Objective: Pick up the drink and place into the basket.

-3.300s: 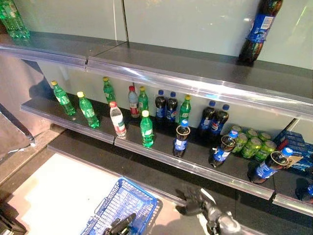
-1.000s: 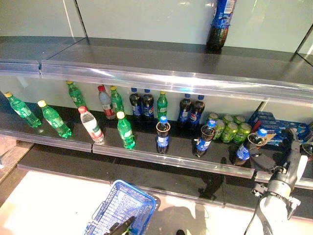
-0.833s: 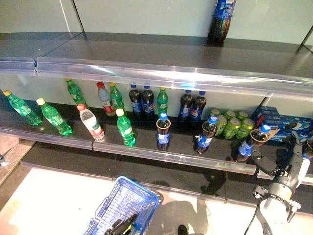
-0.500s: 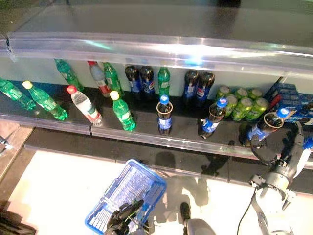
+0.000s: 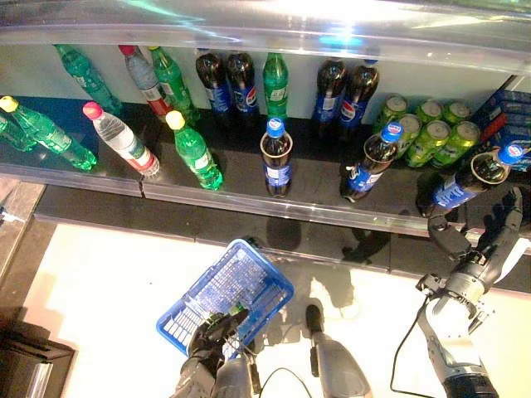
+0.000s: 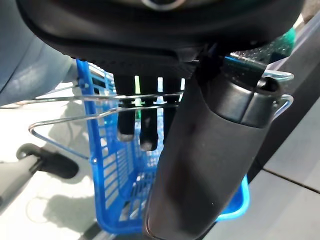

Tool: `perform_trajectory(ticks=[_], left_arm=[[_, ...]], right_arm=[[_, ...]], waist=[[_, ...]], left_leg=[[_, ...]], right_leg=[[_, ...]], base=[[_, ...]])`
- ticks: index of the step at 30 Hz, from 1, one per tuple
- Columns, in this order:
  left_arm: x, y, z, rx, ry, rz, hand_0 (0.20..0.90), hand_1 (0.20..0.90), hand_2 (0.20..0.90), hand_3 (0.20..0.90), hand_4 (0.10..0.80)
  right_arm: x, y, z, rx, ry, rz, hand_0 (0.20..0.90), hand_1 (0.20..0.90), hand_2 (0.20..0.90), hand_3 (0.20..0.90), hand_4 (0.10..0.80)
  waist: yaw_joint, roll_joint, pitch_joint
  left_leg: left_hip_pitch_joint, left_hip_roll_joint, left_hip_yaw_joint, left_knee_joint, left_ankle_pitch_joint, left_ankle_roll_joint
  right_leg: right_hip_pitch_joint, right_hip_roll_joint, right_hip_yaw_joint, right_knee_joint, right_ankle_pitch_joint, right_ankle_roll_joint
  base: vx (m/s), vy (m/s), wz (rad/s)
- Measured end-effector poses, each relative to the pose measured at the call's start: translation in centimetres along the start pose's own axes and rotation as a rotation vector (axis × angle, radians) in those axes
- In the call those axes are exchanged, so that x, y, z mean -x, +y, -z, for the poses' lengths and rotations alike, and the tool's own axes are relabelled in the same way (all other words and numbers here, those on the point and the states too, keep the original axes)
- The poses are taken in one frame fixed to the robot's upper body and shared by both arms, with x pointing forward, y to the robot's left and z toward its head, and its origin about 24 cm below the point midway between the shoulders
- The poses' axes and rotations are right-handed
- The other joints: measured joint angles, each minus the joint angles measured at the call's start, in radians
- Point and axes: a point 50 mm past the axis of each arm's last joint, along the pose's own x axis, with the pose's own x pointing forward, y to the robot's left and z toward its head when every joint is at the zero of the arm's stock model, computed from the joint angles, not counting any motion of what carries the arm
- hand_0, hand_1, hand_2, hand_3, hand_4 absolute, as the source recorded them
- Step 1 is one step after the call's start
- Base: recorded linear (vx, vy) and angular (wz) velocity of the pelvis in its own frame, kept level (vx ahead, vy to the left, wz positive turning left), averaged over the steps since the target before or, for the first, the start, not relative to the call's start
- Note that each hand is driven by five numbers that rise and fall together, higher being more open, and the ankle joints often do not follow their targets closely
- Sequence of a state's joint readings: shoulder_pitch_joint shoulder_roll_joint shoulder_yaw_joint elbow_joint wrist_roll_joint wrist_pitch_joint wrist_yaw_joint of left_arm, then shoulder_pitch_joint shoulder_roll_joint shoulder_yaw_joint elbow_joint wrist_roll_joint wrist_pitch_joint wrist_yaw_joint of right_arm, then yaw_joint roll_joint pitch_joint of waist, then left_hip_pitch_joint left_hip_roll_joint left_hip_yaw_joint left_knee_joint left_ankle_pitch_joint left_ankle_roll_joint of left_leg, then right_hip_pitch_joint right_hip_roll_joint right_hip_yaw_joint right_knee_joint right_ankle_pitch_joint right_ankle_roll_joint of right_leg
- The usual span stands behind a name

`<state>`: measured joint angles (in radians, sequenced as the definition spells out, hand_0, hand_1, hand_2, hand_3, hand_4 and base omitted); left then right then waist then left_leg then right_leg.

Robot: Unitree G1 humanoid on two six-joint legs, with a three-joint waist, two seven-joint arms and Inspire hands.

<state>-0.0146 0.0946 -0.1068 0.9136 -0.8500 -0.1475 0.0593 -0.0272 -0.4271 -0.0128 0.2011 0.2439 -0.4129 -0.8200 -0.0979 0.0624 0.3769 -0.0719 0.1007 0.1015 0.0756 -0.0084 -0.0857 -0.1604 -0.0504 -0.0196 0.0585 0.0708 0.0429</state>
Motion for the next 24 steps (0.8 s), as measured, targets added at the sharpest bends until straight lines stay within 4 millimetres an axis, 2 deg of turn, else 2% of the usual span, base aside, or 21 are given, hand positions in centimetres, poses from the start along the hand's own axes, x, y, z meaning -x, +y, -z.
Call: perform_trajectory(ticks=[6,13,18,24], left_arm=[[0.0,-0.1,0.0,-0.001,0.002,0.006,0.3,0.3,0.3,0.2,0.1],[0.0,0.1,0.4,-0.004,0.03,0.002,0.3,0.3,0.3,0.2,0.1],[0.2,0.4,0.8,-0.003,0.05,0.017,0.3,0.3,0.3,0.2,0.1],[0.4,0.6,1.3,-0.011,0.079,0.026,0.3,0.3,0.3,0.2,0.1]], right_arm=[[-0.3,-1.0,0.9,-0.007,0.038,0.09,0.9,0.9,0.9,0.9,0.8],[-1.2,-1.7,0.7,-0.07,0.069,0.158,0.9,0.9,0.9,0.9,0.8],[-1.7,-1.4,0.4,-0.11,0.073,0.152,0.9,0.9,0.9,0.9,0.8],[-2.5,-2.0,0.3,-0.16,0.092,0.134,0.9,0.9,0.9,0.9,0.8]], waist=[[0.014,0.008,0.008],[0.035,0.013,0.011],[0.044,0.016,0.01],[0.057,0.029,0.004]], left_leg=[[0.003,0.001,-0.002,0.021,-0.007,0.002],[0.045,0.002,-0.004,0.032,-0.015,0.003],[0.06,0.001,-0.01,0.036,-0.016,0.003],[0.101,0.002,-0.032,0.035,-0.019,0.0]], right_leg=[[0.009,-0.002,-0.001,0.009,-0.003,-0.001],[0.058,-0.005,-0.003,0.008,-0.008,-0.005],[0.078,-0.006,-0.007,0.008,-0.008,-0.006],[0.13,-0.006,-0.026,0.007,-0.02,-0.007]], base=[[0.103,-0.032,0.01],[0.138,-0.03,0.01],[0.12,-0.038,0.03],[0.128,-0.032,0.11]])
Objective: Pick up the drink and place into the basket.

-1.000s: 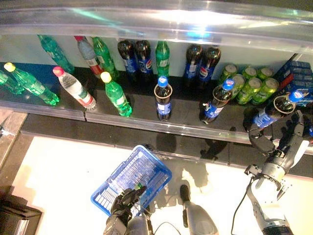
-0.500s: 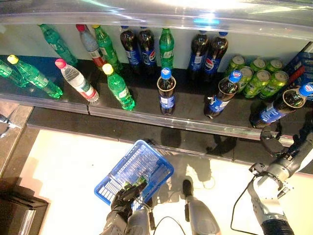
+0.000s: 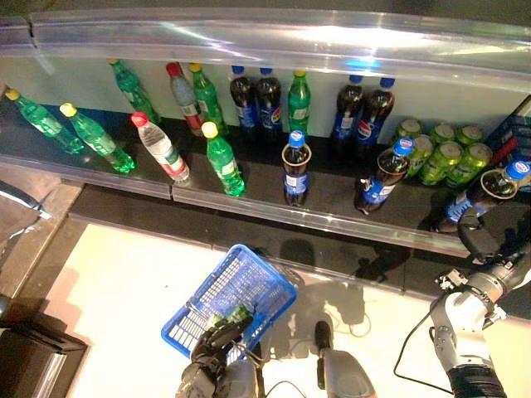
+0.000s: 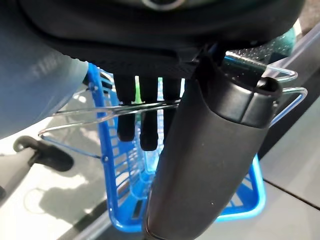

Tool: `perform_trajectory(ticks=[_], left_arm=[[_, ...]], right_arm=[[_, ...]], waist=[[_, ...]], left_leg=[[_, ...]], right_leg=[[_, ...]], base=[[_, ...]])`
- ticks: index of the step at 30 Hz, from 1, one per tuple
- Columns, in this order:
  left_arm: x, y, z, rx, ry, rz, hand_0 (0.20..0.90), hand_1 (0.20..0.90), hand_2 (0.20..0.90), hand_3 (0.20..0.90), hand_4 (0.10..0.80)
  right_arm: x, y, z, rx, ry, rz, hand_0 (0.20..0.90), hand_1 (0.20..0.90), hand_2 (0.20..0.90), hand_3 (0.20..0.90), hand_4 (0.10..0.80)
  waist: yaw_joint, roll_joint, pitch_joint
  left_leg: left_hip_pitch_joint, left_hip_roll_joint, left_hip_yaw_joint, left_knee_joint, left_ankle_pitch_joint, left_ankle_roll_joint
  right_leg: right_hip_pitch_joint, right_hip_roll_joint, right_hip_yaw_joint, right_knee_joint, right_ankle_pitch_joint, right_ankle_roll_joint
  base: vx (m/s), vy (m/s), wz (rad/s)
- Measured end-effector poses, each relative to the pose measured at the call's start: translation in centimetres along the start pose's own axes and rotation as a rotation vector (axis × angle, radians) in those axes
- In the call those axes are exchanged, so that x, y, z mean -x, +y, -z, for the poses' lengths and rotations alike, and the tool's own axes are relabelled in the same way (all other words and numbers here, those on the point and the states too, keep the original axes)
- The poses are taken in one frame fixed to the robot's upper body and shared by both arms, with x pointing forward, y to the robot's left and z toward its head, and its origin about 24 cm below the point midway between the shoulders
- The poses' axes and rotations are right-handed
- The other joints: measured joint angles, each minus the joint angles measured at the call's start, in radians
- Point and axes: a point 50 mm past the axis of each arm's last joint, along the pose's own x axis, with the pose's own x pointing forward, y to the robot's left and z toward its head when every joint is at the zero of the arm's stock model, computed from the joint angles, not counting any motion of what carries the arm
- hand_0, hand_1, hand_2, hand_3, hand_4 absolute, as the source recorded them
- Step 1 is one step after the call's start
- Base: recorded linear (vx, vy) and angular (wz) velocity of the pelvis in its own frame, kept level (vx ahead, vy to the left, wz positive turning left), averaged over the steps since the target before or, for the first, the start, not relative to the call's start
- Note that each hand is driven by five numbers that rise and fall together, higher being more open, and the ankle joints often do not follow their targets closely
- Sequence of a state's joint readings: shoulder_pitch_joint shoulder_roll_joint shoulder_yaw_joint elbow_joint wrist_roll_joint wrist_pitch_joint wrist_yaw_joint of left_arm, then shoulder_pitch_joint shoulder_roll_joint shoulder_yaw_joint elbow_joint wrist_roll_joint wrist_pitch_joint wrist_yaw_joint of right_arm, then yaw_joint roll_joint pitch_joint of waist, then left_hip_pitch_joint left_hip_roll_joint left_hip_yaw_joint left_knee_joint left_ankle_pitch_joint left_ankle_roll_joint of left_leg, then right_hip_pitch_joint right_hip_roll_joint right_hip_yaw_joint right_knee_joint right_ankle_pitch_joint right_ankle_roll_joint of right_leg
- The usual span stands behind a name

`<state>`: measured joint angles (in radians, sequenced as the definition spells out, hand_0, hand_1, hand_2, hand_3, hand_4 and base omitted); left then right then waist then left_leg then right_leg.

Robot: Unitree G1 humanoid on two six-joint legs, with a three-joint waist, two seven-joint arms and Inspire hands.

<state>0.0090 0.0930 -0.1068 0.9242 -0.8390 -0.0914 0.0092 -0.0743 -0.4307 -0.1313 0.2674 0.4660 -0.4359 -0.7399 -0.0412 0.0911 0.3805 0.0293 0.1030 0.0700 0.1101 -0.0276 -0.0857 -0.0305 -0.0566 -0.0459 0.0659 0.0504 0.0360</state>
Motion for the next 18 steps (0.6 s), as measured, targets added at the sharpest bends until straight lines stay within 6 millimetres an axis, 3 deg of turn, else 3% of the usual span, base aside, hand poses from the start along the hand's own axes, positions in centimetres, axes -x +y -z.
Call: perform_trajectory(ticks=[12,18], left_arm=[[0.2,0.1,0.8,-0.015,0.036,0.021,0.3,0.3,0.3,0.2,0.1],[0.2,-0.3,0.3,-0.017,0.018,0.049,0.3,0.3,0.3,0.2,0.1]], right_arm=[[-0.3,-0.4,1.5,0.02,0.132,-0.064,0.9,0.9,0.9,0.9,0.8],[-0.8,-0.5,1.5,0.039,0.129,-0.058,0.9,0.9,0.9,0.9,0.8]], waist=[[0.014,0.022,-0.024],[0.014,0.03,-0.029]], left_leg=[[0.02,-0.003,-0.009,0.014,-0.002,-0.002],[-0.062,-0.008,-0.013,0.054,-0.003,0.0]], right_leg=[[0.021,-0.002,-0.003,0.025,-0.01,0.0],[-0.063,-0.01,-0.005,0.063,-0.007,0.0]], base=[[0.057,-0.01,0.02],[-0.178,-0.059,0.01]])
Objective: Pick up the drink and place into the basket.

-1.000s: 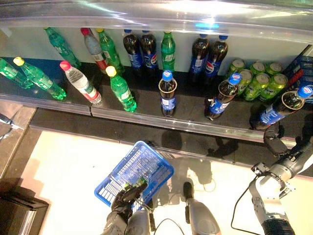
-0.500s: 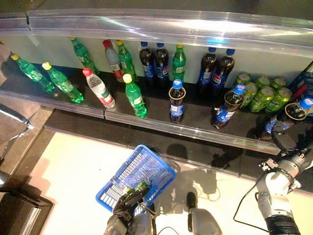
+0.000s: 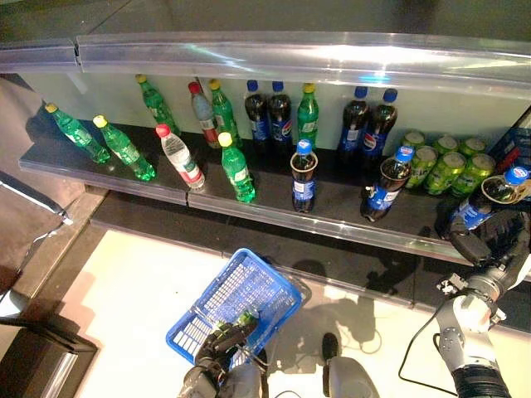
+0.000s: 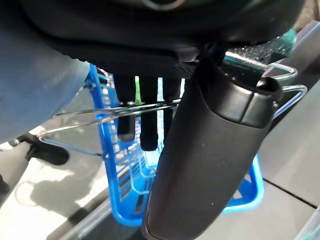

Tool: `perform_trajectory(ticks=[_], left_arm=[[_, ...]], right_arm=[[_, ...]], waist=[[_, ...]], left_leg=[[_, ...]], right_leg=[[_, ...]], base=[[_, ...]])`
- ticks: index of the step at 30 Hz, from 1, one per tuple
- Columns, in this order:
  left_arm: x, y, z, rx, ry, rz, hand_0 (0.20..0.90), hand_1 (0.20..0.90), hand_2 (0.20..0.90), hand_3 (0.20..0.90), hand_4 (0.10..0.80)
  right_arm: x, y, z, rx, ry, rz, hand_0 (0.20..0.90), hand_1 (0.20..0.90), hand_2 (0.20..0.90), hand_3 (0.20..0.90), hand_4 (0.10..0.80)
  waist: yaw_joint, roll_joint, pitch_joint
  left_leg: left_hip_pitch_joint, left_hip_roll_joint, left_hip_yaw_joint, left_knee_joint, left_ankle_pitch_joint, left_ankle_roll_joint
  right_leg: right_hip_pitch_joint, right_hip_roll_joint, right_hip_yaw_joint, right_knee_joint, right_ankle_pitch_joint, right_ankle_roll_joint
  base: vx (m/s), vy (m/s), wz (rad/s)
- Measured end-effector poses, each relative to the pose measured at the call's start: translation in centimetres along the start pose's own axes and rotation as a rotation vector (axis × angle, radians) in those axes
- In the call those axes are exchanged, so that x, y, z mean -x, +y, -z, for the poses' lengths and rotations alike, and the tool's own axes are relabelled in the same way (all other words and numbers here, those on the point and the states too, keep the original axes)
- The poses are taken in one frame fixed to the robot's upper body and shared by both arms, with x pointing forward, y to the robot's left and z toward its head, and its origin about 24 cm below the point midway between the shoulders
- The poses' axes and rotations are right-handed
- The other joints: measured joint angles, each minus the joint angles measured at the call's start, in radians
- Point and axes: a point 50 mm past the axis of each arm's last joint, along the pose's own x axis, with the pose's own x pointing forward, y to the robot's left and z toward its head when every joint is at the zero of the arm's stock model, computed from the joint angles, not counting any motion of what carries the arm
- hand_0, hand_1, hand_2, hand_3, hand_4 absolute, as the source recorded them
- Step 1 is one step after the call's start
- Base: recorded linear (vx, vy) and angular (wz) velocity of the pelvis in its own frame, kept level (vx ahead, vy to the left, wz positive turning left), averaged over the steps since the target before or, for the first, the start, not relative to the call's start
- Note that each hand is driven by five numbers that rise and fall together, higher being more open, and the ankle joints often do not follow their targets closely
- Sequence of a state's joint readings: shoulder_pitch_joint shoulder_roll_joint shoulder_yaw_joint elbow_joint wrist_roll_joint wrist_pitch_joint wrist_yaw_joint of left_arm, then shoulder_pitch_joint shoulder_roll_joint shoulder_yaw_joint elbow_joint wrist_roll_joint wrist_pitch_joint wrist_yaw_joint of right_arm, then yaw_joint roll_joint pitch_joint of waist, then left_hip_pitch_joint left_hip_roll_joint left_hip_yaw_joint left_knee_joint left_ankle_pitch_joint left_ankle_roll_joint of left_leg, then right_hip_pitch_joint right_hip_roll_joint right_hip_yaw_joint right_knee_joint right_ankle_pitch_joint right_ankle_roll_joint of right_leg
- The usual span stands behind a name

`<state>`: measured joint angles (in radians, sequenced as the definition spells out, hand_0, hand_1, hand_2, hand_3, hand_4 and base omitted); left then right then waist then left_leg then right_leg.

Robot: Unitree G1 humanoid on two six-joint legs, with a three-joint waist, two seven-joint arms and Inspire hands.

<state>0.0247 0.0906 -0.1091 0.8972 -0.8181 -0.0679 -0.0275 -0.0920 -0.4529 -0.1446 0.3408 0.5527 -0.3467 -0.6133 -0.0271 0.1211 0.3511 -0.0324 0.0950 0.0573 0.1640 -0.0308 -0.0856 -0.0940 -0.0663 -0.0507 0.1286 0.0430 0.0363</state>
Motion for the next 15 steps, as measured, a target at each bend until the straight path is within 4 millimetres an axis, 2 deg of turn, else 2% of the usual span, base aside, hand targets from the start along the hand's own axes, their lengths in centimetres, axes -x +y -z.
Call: perform_trajectory(ticks=[7,10,15], left_arm=[[-0.7,-1.9,-2.5,-0.046,-0.071,0.083,0.3,0.3,0.3,0.2,0.1],[-1.2,-3.5,-4.5,-0.057,-0.139,0.132,0.3,0.3,0.3,0.2,0.1],[-1.6,-4.7,-7.2,-0.105,-0.216,0.162,0.3,0.3,0.3,0.2,0.1]], right_arm=[[-2.0,3.1,-1.6,-0.07,-0.045,0.025,0.9,0.9,0.9,0.9,0.8],[-2.5,4.8,-3.0,-0.144,-0.085,0.018,0.9,0.9,0.9,0.9,0.8],[-2.9,4.5,-4.2,-0.185,-0.155,0.071,0.9,0.9,0.9,0.9,0.8]], waist=[[0.0,0.023,0.026],[0.0,0.026,0.093],[-0.009,0.006,0.14]], left_leg=[[-0.18,-0.007,-0.002,0.048,0.008,0.002],[-0.22,-0.005,-0.003,0.049,0.015,0.003],[-0.272,-0.009,0.001,0.066,0.019,0.003]], right_leg=[[-0.153,0.001,0.002,-0.021,0.047,0.005],[-0.177,0.002,0.003,-0.061,0.087,0.004],[-0.215,0.003,0.007,-0.082,0.112,-0.006]], base=[[-0.257,-0.067,-0.06],[-0.164,-0.046,-0.1],[-0.118,-0.025,-0.03]])
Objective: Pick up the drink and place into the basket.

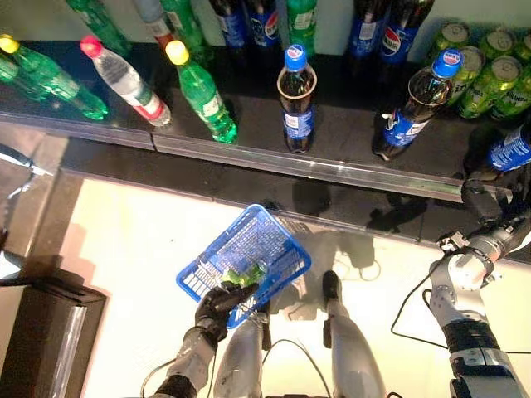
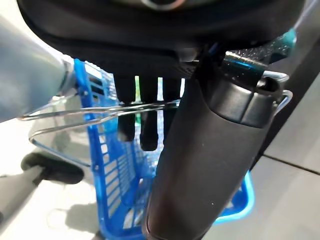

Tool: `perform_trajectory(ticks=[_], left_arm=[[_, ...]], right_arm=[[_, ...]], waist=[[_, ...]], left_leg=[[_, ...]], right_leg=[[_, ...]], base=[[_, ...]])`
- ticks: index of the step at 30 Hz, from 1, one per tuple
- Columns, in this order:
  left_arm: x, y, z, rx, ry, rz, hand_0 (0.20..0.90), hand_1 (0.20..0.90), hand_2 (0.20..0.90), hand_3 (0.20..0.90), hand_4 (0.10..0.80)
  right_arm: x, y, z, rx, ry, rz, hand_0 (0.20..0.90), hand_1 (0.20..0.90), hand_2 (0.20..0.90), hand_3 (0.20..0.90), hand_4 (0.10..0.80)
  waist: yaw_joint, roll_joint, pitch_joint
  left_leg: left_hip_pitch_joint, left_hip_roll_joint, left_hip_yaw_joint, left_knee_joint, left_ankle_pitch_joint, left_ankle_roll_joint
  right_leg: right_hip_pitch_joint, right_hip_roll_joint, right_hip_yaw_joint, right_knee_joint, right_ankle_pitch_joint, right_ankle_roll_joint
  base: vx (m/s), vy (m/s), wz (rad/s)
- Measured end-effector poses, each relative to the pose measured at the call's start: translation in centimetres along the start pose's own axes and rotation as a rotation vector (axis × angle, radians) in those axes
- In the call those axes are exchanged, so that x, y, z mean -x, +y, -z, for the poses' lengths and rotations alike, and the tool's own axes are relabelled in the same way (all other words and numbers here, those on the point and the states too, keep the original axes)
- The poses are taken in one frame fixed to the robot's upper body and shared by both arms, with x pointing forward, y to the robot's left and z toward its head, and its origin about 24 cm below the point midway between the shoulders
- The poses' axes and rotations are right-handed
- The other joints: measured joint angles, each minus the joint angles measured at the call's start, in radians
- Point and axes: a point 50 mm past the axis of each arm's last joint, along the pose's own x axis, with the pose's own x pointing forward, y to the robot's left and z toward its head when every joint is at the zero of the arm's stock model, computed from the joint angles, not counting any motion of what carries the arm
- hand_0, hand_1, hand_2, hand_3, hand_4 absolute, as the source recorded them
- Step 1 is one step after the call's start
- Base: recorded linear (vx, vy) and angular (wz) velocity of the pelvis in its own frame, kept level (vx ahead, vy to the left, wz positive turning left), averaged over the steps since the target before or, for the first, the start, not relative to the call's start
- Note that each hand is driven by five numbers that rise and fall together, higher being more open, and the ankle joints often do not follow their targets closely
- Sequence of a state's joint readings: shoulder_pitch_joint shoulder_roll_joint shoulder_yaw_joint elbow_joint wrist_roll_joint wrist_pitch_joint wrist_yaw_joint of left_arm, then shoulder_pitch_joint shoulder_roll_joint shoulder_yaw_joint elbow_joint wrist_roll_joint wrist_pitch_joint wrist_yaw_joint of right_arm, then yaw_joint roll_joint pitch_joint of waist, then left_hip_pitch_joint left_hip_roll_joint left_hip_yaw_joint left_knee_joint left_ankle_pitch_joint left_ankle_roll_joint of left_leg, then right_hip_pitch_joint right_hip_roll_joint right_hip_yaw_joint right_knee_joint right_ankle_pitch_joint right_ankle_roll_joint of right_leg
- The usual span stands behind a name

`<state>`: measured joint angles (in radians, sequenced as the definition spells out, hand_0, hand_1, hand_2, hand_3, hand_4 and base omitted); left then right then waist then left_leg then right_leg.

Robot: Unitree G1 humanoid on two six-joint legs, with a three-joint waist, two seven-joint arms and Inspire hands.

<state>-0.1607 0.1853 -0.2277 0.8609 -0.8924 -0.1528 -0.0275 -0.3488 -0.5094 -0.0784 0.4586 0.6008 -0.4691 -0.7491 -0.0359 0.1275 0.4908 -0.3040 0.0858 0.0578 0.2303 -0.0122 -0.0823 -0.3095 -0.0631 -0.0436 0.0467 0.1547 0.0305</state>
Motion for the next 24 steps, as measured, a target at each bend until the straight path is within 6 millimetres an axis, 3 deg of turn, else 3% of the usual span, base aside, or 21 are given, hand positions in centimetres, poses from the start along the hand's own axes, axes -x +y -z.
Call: perform_trajectory(ticks=[12,24], left_arm=[[-0.4,-0.4,-1.4,0.023,-0.054,-0.011,0.3,0.3,0.3,0.2,0.1],[-0.6,-1.0,-1.8,0.032,-0.064,-0.007,0.3,0.3,0.3,0.2,0.1]], right_arm=[[-2.1,1.9,-2.6,-0.089,-0.068,0.055,0.9,0.9,0.9,0.9,0.8],[-4.2,3.4,-5.3,-0.131,-0.115,0.08,0.9,0.9,0.9,0.9,0.8]], waist=[[-0.01,-0.013,0.034],[-0.017,-0.001,0.041]], left_leg=[[-0.07,0.001,0.016,0.0,-0.002,0.004],[-0.1,-0.004,0.017,-0.004,0.001,0.001]], right_leg=[[-0.074,0.005,0.024,-0.016,0.026,-0.003],[-0.11,0.008,0.03,-0.015,0.036,-0.002]], base=[[-0.065,0.007,-0.05],[-0.019,0.017,-0.02]])
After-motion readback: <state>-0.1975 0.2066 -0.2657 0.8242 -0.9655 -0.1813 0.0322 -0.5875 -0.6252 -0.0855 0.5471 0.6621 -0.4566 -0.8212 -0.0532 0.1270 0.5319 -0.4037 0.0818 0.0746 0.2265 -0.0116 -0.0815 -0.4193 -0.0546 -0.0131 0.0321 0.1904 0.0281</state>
